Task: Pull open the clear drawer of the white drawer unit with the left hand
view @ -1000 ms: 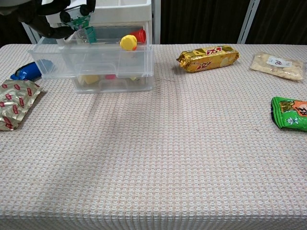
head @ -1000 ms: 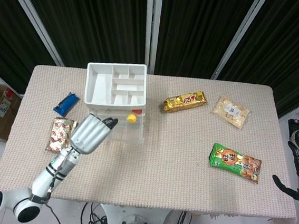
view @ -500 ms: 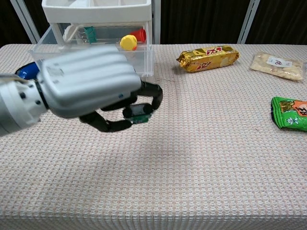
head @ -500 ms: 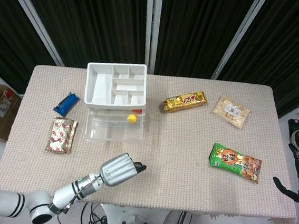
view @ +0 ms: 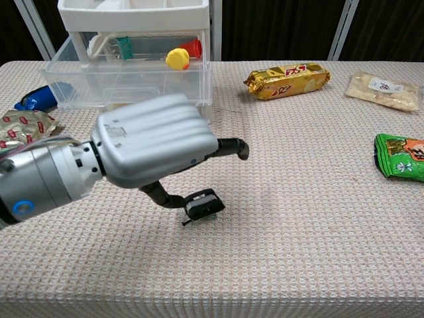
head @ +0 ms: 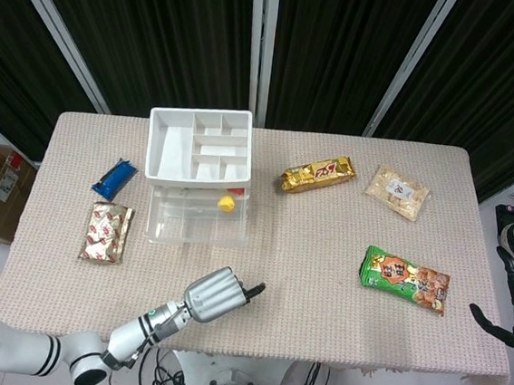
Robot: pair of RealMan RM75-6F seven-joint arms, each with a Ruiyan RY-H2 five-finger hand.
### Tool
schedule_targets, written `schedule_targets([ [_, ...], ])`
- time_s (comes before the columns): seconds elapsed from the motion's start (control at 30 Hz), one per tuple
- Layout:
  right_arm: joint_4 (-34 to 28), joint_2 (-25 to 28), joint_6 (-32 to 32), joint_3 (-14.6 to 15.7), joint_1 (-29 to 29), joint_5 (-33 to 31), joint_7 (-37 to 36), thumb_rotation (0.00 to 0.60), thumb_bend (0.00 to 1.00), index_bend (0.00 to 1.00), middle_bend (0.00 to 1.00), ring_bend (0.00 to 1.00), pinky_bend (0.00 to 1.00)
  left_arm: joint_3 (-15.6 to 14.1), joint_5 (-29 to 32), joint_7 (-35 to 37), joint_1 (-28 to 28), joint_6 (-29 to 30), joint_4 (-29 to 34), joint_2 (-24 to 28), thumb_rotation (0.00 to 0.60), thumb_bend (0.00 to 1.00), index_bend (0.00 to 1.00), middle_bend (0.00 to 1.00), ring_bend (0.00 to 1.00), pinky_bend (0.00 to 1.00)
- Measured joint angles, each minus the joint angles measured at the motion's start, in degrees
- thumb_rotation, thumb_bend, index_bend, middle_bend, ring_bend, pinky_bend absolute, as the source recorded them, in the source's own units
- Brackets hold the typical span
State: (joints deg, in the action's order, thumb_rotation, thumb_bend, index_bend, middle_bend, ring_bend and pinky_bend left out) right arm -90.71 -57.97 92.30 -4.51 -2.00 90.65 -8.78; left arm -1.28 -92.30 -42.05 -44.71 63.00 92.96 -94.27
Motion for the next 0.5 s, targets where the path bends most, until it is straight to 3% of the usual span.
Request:
schedule_targets([
  [0.13,0.20,0.06,-0.20,0.02,-0.03,-0.09,-0.48,0.600,0.13,0.00,0.01,0.00,0.00,0.78,-1.60,3.59,2.36,6.21,4.51,3.62,0.600,0.06,0.22,0.72,0.86,1.00],
  [0.3,0.50,0.33,-0.76,0.43,-0.22,0.46,-1.77,0.600,0.13,0.00,0.01,0.00,0.00,2.79,-1.85,11.52,7.75,17.79,9.19,11.14,0.600,0.05,0.26,0.64,0.71,0.95],
  [0.33,0.63,0.41,-0.85,0.57,-0.33,0.86,-2.37,0.600,0.14,0.00,0.02,0.00,0.00,3.42,-1.27,13.68,9.58,20.82,9.95,13.80,0.600,0.05,0.27,0.60,0.65,0.88],
  [0.5,1.92,0.63,-1.19,1.23,-1.09,3.15,-5.12,0.600,0.16,0.00,0.02,0.00,0.00,4.71,4.98,21.98,17.17,27.22,10.70,24.91,0.600,0.05,0.25,0.31,0.29,0.32],
])
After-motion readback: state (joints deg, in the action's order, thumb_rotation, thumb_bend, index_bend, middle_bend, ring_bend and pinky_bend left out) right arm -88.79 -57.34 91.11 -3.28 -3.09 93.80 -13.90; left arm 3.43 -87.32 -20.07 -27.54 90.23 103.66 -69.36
